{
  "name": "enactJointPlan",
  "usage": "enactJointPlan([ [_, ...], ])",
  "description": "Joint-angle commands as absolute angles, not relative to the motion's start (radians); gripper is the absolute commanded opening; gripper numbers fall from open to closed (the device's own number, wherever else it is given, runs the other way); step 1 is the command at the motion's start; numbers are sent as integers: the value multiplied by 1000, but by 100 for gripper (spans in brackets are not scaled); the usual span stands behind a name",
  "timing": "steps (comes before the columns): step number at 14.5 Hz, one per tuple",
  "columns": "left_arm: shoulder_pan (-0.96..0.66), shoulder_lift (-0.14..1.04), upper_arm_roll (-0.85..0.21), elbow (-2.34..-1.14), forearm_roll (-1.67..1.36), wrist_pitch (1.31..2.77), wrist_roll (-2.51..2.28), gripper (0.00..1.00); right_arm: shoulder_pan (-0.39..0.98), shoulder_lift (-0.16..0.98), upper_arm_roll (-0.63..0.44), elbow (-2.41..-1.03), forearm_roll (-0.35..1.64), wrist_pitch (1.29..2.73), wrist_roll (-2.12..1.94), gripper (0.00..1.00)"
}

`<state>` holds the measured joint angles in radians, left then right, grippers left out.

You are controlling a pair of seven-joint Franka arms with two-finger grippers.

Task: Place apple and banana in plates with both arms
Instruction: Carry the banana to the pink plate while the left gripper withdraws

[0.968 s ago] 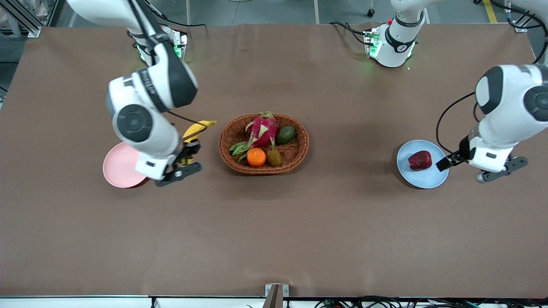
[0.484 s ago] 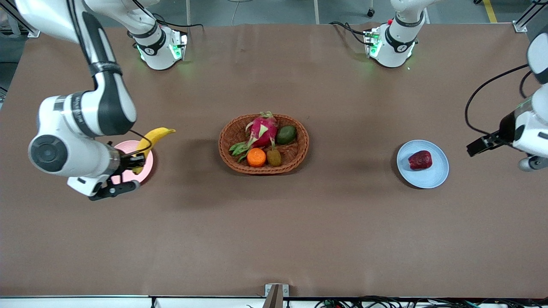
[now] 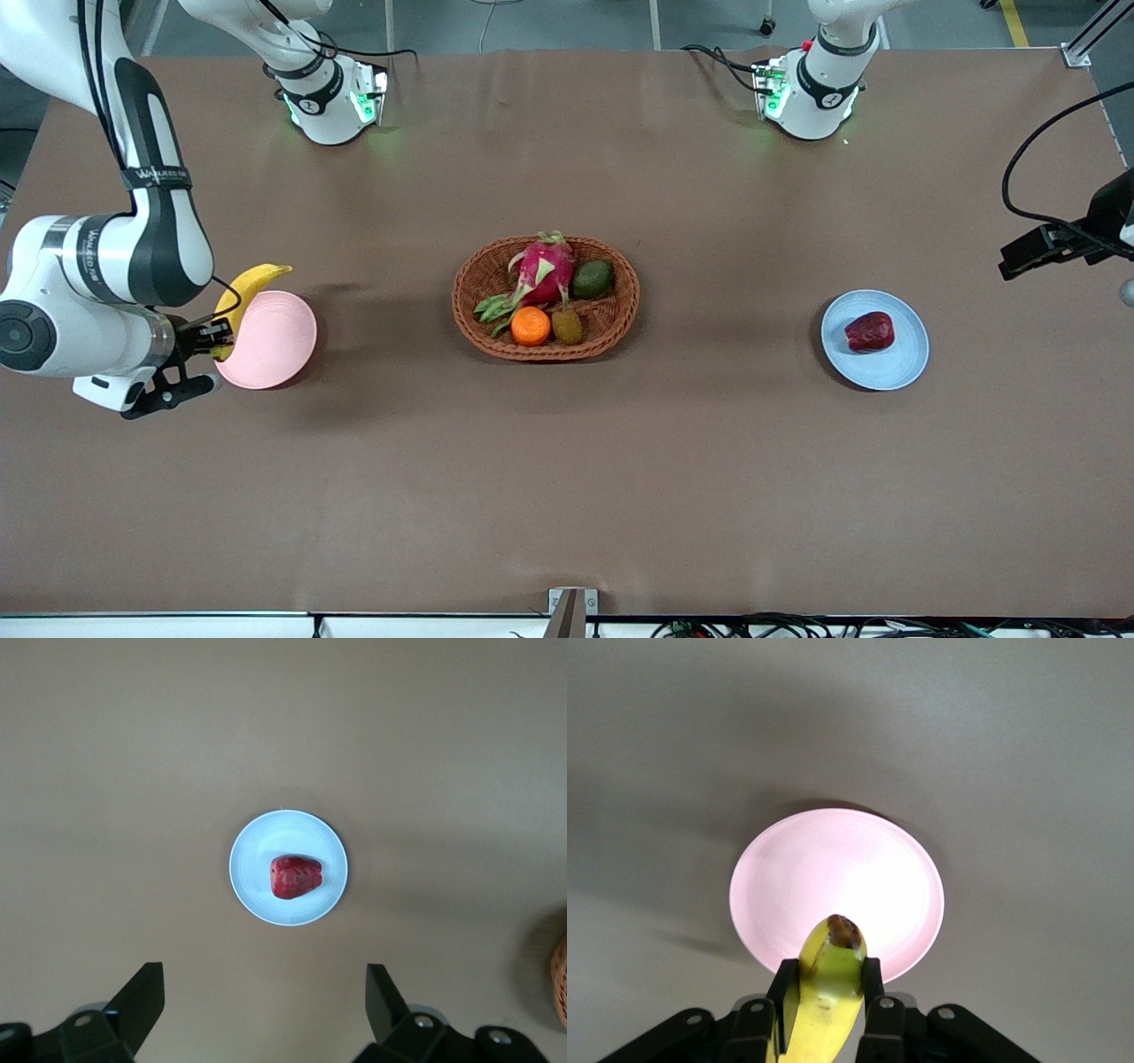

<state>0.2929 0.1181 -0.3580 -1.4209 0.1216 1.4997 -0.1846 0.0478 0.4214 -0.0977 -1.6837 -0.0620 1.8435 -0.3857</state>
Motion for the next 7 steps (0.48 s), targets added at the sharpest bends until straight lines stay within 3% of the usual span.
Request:
enactJointPlan([
  [1, 148, 69, -209, -1420, 103, 1447, -111, 100, 23, 443, -78, -1720, -86, 1917, -391, 2],
  [5, 59, 6, -66, -1486, 8, 1434, -52, 100, -8, 498, -78, -1717, -86, 1986, -420, 4],
  [7, 48, -24, -54, -1518, -11, 1436, -48, 100, -9, 517, -77, -1715, -86, 2023, -420, 4],
])
